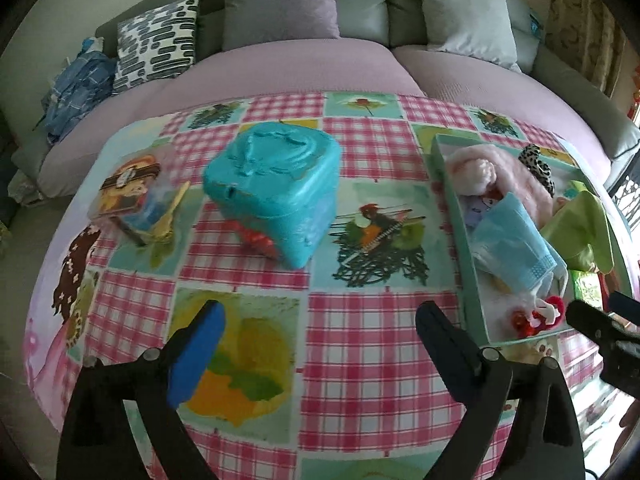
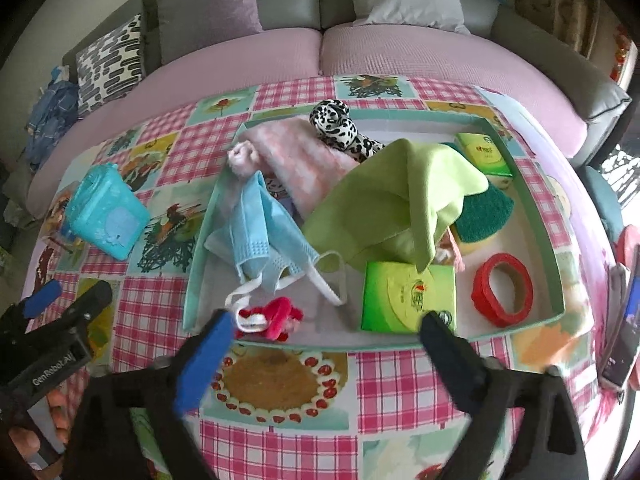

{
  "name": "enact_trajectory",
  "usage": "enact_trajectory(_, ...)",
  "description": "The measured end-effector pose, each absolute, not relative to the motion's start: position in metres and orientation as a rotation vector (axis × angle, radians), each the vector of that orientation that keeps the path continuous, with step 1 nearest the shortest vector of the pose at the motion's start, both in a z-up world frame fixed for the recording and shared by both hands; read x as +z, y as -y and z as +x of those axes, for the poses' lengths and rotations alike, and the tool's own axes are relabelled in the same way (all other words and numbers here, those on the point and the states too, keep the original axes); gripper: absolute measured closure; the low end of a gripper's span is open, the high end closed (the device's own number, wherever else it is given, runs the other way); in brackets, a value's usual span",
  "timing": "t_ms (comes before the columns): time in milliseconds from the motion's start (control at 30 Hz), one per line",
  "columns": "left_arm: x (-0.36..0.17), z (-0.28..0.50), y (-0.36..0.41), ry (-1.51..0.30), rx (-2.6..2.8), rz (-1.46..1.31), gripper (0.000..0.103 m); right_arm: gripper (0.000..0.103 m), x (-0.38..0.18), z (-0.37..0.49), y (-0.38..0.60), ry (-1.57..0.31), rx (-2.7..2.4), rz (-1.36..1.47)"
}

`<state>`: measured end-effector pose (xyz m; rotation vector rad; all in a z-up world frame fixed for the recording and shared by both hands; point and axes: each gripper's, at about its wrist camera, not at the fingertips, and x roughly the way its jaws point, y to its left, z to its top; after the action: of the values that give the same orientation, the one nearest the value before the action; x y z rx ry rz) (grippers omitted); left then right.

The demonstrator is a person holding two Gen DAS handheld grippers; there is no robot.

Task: Organize soft objects

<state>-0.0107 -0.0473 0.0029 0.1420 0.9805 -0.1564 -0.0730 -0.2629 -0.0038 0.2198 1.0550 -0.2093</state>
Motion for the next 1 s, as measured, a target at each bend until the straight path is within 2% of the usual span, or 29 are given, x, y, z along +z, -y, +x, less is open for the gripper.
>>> enact_trajectory(500, -0.003, -0.017, 0.035, -1.044, -0.172, 0.149, 0.007, 0.000, -0.022, -0.086, 0.230, -1.071, -0.211, 0.236)
enact_trajectory(1000, -0.004, -0.023, 0.025, -1.064, -0.064, 0.215, 0.007, 0.000, -0.039, -0.088, 0.238, -1.073, -0.245, 0.251)
